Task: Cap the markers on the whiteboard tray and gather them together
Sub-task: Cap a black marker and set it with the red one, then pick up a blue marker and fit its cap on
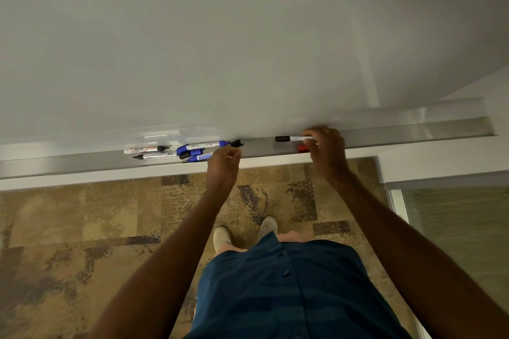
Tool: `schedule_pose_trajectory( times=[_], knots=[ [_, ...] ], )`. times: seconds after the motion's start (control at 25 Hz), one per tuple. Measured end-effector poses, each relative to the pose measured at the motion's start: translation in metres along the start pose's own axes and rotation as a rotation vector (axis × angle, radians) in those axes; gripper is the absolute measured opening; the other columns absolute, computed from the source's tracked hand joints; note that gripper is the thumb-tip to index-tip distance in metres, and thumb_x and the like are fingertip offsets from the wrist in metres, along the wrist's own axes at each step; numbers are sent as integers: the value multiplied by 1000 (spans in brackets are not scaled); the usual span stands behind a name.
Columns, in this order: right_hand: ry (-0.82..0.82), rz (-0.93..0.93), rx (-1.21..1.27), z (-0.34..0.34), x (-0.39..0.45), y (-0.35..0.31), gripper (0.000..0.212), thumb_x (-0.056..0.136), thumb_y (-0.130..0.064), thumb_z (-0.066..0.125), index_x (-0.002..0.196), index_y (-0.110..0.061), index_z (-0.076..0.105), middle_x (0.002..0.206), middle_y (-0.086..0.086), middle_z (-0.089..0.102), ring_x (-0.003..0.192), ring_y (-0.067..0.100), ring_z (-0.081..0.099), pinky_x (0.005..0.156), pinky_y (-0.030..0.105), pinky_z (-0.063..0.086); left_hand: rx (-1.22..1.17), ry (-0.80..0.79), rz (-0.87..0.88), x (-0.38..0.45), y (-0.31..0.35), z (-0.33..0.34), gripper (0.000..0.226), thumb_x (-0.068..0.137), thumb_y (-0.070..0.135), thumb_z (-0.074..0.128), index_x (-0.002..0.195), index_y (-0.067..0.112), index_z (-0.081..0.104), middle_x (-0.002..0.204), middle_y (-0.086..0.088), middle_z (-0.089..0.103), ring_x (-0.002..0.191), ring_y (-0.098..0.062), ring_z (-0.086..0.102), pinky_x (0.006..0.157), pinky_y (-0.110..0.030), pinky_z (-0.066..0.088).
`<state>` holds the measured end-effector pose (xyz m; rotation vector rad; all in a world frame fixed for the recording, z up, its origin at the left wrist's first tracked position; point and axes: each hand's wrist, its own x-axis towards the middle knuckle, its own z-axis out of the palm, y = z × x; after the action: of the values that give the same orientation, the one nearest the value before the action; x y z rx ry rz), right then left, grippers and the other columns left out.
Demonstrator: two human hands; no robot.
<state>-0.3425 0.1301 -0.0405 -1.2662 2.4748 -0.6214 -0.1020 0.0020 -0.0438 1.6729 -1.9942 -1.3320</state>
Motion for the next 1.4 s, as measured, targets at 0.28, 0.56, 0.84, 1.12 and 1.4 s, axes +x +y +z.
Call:
schedule_pose_trajectory(
  times=[0.28, 0.56, 0.84, 1.12, 1.4],
  knots=[
    [132, 205, -87, 12, -9, 37, 23, 98, -20, 61, 119, -19, 71, 125, 10, 66, 122, 35, 49, 97, 45, 43, 567, 74, 234, 12, -25, -26, 33, 97, 7, 56, 128, 7, 66, 124, -17, 65, 114, -35, 57, 92, -43, 49],
    [181, 243, -67, 21, -11, 25, 29, 97, -19, 60, 126, -15, 65, 133, 10, 62, 130, 32, 47, 104, 46, 43, 752, 45, 297, 21, -28, -27, 32, 95, -2, 53, 122, 7, 68, 118, -14, 69, 108, -30, 60, 88, -39, 51],
    [212, 102, 30, 38, -29, -26, 30, 94, -16, 59, 124, -15, 62, 130, 6, 60, 127, 27, 48, 103, 41, 44, 833, -28, 332, 28, -24, -31, 28, 94, 2, 51, 118, 9, 65, 117, -10, 66, 108, -28, 58, 86, -39, 51],
    [77, -108, 141, 65, -30, -97, 29, 95, -8, 58, 124, -9, 64, 125, 9, 63, 118, 23, 53, 96, 30, 47, 743, -10, 426, 18, -35, -32, 38, 90, -7, 54, 122, 11, 63, 126, -10, 63, 114, -29, 55, 92, -39, 45],
    [-133, -186, 230, 107, -31, -161, 24, 101, -10, 51, 120, -12, 65, 120, 6, 65, 107, 18, 63, 85, 23, 52, 265, 268, 369, 2, -58, -81, 12, 98, 10, 56, 109, 12, 63, 97, -7, 67, 87, -22, 58, 72, -33, 46]
  ],
)
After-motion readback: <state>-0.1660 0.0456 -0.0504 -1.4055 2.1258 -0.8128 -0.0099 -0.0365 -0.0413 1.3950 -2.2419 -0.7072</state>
